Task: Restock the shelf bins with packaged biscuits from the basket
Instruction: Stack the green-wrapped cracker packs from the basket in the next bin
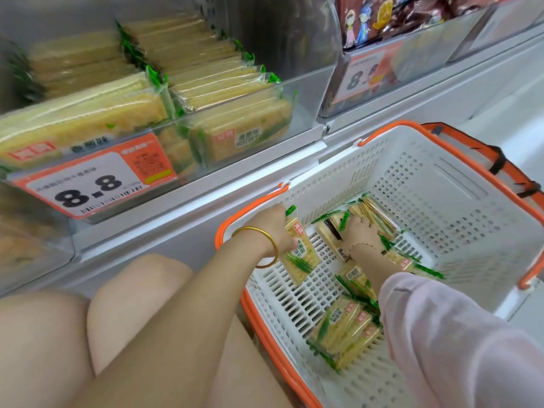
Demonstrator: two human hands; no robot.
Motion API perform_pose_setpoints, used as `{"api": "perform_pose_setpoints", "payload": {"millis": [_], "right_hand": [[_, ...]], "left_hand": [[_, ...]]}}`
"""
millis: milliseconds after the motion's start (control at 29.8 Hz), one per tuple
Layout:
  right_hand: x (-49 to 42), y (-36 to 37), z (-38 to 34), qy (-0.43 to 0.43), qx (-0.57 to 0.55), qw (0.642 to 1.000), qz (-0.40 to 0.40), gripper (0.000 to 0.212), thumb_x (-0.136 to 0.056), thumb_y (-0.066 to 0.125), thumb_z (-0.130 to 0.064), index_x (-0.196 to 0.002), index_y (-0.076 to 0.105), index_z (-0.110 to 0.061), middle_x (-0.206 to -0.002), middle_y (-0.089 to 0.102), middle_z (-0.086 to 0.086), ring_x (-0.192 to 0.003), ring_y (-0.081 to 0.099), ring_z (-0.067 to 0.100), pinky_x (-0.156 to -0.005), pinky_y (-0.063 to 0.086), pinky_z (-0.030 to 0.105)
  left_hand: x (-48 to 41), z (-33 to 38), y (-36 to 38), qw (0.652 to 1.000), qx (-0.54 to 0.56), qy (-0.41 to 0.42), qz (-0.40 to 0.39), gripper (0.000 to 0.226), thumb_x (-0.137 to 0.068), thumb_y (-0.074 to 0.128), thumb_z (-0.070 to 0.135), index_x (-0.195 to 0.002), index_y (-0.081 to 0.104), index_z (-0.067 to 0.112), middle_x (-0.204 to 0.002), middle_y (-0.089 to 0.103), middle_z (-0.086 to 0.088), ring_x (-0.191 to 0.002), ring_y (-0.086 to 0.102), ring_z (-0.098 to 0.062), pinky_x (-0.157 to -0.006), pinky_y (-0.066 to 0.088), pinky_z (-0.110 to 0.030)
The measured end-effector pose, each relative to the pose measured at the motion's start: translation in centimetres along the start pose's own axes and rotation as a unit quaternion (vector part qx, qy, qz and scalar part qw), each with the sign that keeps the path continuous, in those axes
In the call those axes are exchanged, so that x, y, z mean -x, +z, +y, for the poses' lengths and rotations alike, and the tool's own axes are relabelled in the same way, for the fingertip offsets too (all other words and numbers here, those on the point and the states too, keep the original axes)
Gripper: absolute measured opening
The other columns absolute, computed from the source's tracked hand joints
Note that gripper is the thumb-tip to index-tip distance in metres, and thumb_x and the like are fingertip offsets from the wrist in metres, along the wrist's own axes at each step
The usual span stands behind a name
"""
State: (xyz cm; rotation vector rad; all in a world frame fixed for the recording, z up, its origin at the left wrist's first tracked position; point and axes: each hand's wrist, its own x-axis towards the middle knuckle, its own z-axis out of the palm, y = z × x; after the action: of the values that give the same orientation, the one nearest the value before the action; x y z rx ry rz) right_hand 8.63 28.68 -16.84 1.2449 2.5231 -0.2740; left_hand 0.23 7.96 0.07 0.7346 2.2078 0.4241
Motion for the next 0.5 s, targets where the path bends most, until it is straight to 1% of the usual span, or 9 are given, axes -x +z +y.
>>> {"api": "perform_pose_setpoints", "payload": {"millis": [67,101,134,168,235,335,369,436,503], "right_hand": [[0.0,0.0,0.1,-0.015,0.030,0.999,0.015,0.053,-0.088,0.061,-0.027,-0.133,0.037,-0.009,-0.136,0.039,0.012,-0.126,0.036,0.032,-0.093,0.044,0.039],[0.1,-0.1,0.3,-0.021,0.043,0.999,0.017,0.050,-0.088,0.061,-0.028,-0.130,0.041,-0.010,-0.134,0.039,0.012,-0.125,0.037,0.031,-0.091,0.044,0.037],[0.2,0.0,0.5,-0.030,0.052,0.998,0.018,0.048,-0.088,0.062,-0.029,-0.127,0.042,-0.011,-0.134,0.039,0.011,-0.124,0.037,0.031,-0.089,0.045,0.037],[0.3,0.0,0.7,-0.041,0.057,0.997,0.012,0.048,-0.087,0.063,-0.030,-0.126,0.042,-0.012,-0.133,0.040,0.011,-0.124,0.037,0.031,-0.088,0.045,0.037],[0.6,0.1,1.1,-0.075,0.062,0.995,0.001,0.044,-0.086,0.063,-0.026,-0.121,0.041,-0.013,-0.128,0.047,0.009,-0.121,0.038,0.031,-0.086,0.046,0.039],[1.5,-0.8,1.2,-0.112,0.059,0.992,0.011,0.040,-0.084,0.065,-0.026,-0.114,0.042,-0.014,-0.115,0.056,0.007,-0.115,0.043,0.030,-0.082,0.046,0.037],[1.9,-1.3,1.1,-0.112,0.030,0.993,0.027,0.042,-0.083,0.066,-0.028,-0.114,0.043,-0.014,-0.111,0.058,0.007,-0.114,0.044,0.030,-0.083,0.046,0.037],[2.9,-3.4,0.6,-0.098,-0.103,0.988,0.061,0.044,-0.080,0.069,-0.028,-0.115,0.046,-0.012,-0.105,0.059,0.008,-0.112,0.045,0.029,-0.083,0.046,0.038],[4.6,-6.2,-0.2,-0.123,-0.251,0.958,0.063,0.051,-0.078,0.073,-0.029,-0.119,0.048,-0.011,-0.110,0.057,0.006,-0.109,0.049,0.023,-0.086,0.046,0.036]], "left_hand": [[0.1,-0.1,-0.1,0.999,0.042,-0.018,-0.016,0.029,-0.087,0.064,0.020,-0.106,0.043,0.012,-0.101,0.060,-0.011,-0.086,0.063,-0.025,-0.074,0.056,-0.038],[0.2,-0.1,-0.1,0.997,0.067,-0.027,-0.023,0.031,-0.087,0.064,0.019,-0.109,0.043,0.012,-0.108,0.060,-0.014,-0.089,0.066,-0.028,-0.078,0.057,-0.043],[0.3,0.0,-0.1,0.995,0.089,-0.035,-0.029,0.033,-0.088,0.063,0.019,-0.112,0.041,0.012,-0.114,0.059,-0.015,-0.088,0.067,-0.029,-0.079,0.057,-0.044],[0.4,0.1,-0.1,0.992,0.111,-0.042,-0.034,0.036,-0.089,0.062,0.020,-0.116,0.039,0.012,-0.117,0.056,-0.014,-0.083,0.068,-0.028,-0.077,0.058,-0.042],[0.6,0.3,-0.1,0.986,0.155,-0.051,-0.039,0.044,-0.091,0.060,0.022,-0.126,0.035,0.012,-0.121,0.050,-0.010,-0.069,0.068,-0.022,-0.070,0.058,-0.035],[0.8,0.3,0.1,0.974,0.215,-0.065,-0.036,0.054,-0.092,0.059,0.021,-0.136,0.029,0.013,-0.119,0.046,-0.007,-0.066,0.066,-0.019,-0.068,0.059,-0.034],[0.9,0.4,0.1,0.968,0.237,-0.076,-0.033,0.057,-0.093,0.057,0.019,-0.140,0.025,0.013,-0.123,0.044,-0.008,-0.068,0.065,-0.020,-0.068,0.059,-0.035],[1.0,0.4,0.1,0.957,0.274,-0.096,-0.023,0.061,-0.094,0.054,0.015,-0.144,0.018,0.016,-0.132,0.041,-0.011,-0.070,0.063,-0.021,-0.064,0.059,-0.035],[1.0,0.5,0.0,0.946,0.305,-0.108,-0.009,0.063,-0.095,0.051,0.011,-0.145,0.014,0.019,-0.138,0.040,-0.012,-0.070,0.062,-0.022,-0.062,0.059,-0.037]]}}
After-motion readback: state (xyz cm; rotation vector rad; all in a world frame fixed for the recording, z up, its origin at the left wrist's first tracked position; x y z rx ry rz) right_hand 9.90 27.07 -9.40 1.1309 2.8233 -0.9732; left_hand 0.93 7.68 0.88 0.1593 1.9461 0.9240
